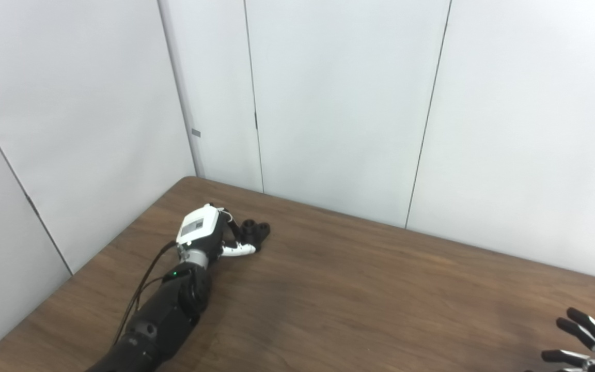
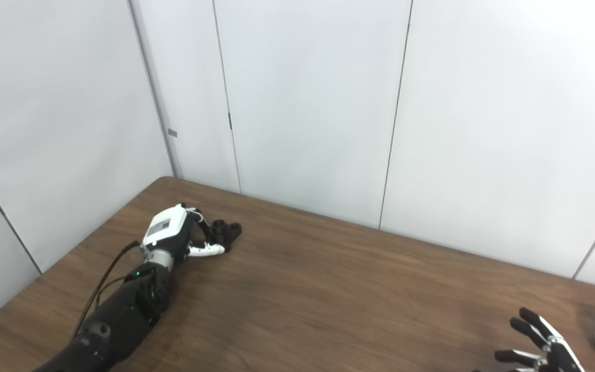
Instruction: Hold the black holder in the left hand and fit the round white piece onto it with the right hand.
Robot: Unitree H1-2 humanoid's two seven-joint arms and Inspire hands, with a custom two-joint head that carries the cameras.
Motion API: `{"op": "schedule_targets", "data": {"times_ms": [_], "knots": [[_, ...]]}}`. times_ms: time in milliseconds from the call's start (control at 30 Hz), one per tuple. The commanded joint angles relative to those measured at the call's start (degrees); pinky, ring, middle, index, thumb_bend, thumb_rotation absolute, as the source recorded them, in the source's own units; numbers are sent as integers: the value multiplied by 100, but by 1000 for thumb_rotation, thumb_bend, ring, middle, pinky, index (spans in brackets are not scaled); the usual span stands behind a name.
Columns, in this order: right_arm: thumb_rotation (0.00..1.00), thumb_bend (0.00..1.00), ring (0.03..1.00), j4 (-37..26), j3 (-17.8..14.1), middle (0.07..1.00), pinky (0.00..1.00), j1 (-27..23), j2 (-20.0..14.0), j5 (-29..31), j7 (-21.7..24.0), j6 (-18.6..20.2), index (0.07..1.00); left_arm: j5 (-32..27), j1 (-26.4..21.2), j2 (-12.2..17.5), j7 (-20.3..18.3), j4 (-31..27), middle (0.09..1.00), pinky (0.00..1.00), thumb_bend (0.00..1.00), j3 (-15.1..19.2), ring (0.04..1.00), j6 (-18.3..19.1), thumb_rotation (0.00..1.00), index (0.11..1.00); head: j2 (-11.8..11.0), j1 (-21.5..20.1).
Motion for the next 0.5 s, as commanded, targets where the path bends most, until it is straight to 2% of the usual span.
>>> {"op": "schedule_targets", "data": {"times_ms": [0, 267, 467], "knots": [[0, 502, 604, -262, 1, 819, 452, -108, 11, 9, 15, -63, 852, 160, 103, -115, -52, 218, 868, 1000, 524, -212, 979, -37, 59, 486, 32, -7], [0, 485, 595, -238, -14, 816, 440, -145, -38, 22, 29, -104, 850, 194, 111, -227, 504, 365, 852, 1000, 525, -221, 948, -92, 59, 486, 44, 21], [0, 479, 599, -212, 4, 816, 443, -165, -27, 11, 35, -90, 850, 133, 170, -219, 650, 385, 845, 1000, 524, -217, 939, -300, 58, 486, 36, 23]]}}
